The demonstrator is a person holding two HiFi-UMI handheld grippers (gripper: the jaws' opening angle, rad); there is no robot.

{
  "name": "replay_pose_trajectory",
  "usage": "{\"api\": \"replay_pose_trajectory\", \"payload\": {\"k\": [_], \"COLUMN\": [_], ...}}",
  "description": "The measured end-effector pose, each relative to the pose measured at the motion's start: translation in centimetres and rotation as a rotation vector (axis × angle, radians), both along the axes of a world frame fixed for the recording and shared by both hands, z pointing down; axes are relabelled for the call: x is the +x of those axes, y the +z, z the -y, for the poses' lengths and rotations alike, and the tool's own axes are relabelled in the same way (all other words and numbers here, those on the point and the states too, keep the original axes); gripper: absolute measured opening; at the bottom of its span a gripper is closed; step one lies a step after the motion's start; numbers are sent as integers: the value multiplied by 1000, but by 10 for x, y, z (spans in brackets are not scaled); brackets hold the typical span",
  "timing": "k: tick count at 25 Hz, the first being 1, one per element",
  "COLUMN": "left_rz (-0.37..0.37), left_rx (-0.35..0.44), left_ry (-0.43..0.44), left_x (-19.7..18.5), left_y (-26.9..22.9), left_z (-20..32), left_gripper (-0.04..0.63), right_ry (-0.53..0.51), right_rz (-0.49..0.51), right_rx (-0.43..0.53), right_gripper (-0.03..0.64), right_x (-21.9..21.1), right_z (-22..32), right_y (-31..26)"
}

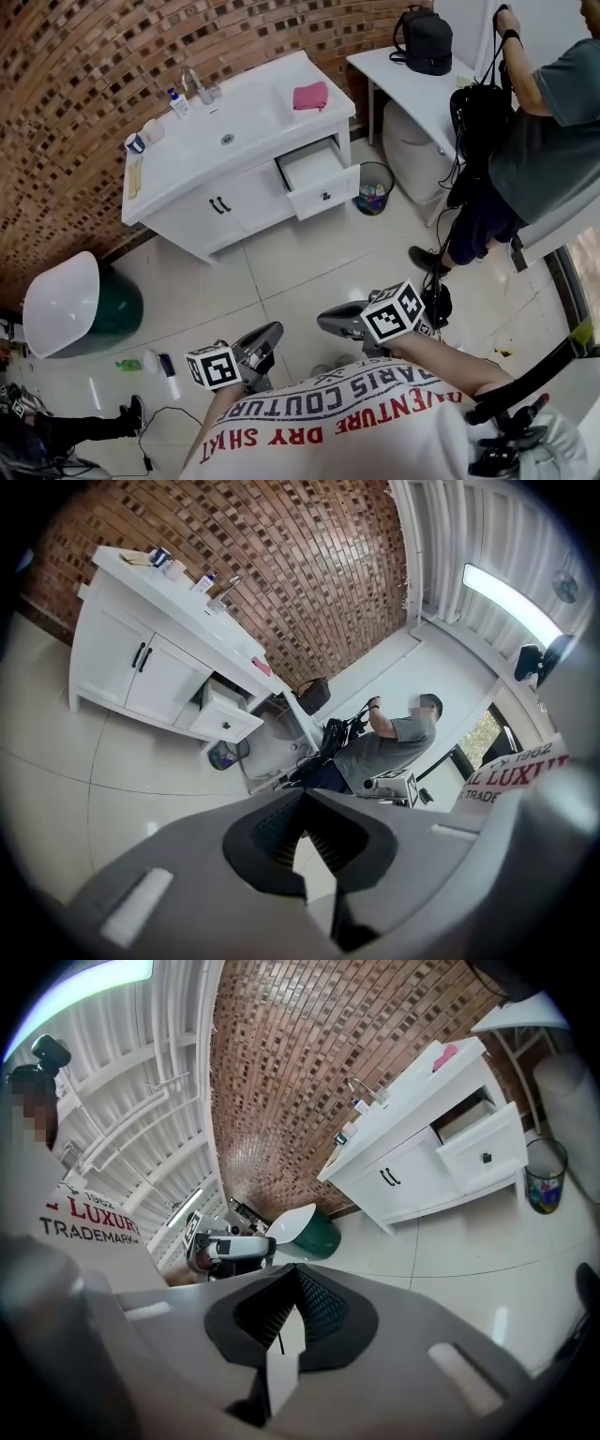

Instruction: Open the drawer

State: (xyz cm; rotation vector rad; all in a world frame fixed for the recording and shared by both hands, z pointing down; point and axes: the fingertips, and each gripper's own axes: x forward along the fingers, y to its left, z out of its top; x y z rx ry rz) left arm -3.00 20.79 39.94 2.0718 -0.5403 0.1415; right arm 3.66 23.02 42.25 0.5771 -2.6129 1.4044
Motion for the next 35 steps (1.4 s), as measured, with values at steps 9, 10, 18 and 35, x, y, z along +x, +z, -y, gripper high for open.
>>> {"api": "replay_pose_trajectory", "payload": {"k": [9,10,18,35], "left_rz": [-38,-41,-64,-67], "left_rx": [-3,-3,-2,35], "left_ry": [29,34,72,64], "left_x": [-21,-24,-43,-76], "left_y": [-5,-6,-3,-17], "left_z": [-5,-5,-16,-54], "left_gripper": [-17,-17,-17,-16], "right_ry": [48,57,72,51], "right_rz": [-17,-5,-35,-61], "right_rx": [5,-2,1,39], "right_gripper": [6,6,6,5], "right_x": [-20,-24,-48,-83], "right_z": [1,1,-8,-39], "right_y": [-12,-14,-12,-23]}}
